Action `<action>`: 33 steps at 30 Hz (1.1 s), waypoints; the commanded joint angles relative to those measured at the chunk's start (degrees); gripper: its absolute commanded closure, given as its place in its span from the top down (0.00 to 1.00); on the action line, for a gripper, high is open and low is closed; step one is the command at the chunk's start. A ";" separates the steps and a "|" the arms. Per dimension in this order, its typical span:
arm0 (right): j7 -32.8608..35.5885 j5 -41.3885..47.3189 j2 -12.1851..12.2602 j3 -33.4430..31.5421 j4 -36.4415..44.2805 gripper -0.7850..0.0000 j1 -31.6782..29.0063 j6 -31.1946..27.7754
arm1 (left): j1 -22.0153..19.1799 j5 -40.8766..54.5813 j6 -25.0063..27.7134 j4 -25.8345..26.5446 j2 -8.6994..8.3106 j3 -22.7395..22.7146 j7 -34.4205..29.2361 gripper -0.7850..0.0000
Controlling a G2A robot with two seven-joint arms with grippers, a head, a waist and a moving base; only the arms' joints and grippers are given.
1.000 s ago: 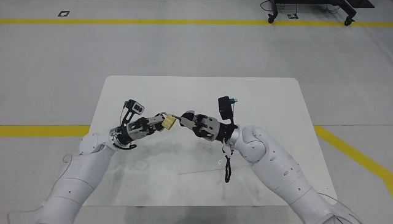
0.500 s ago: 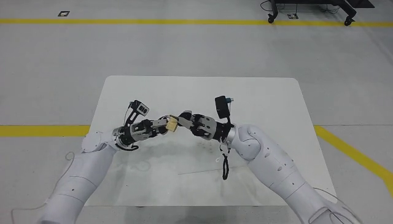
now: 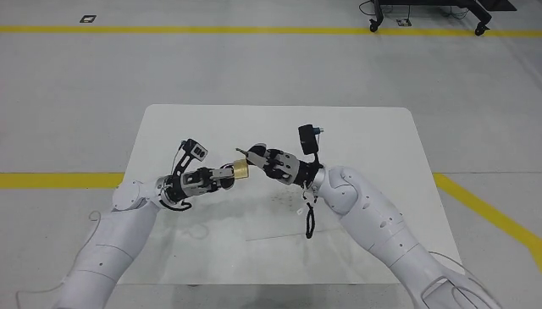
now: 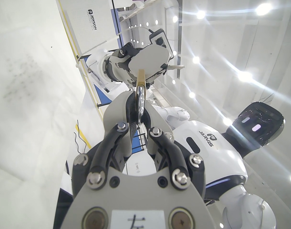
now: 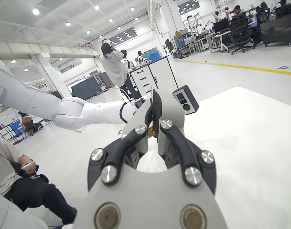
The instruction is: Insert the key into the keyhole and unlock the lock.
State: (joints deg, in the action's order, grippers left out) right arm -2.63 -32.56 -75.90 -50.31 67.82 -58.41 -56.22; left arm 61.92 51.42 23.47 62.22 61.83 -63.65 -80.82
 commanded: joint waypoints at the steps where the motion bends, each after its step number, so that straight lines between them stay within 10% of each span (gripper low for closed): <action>1: 0.05 0.09 -0.08 -0.16 -0.17 0.00 0.17 -0.12 | 0.17 -0.36 -0.06 0.35 0.03 -0.27 -0.06 0.00; 33: 5.98 1.57 -1.34 1.25 -0.61 0.00 0.97 -1.34 | 1.74 -2.66 -0.73 2.59 0.57 -3.03 -0.73 0.00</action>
State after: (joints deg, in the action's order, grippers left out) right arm 3.25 -30.90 -77.27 -48.97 66.91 -57.26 -57.57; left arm 63.67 48.89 22.73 64.88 62.37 -66.65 -81.56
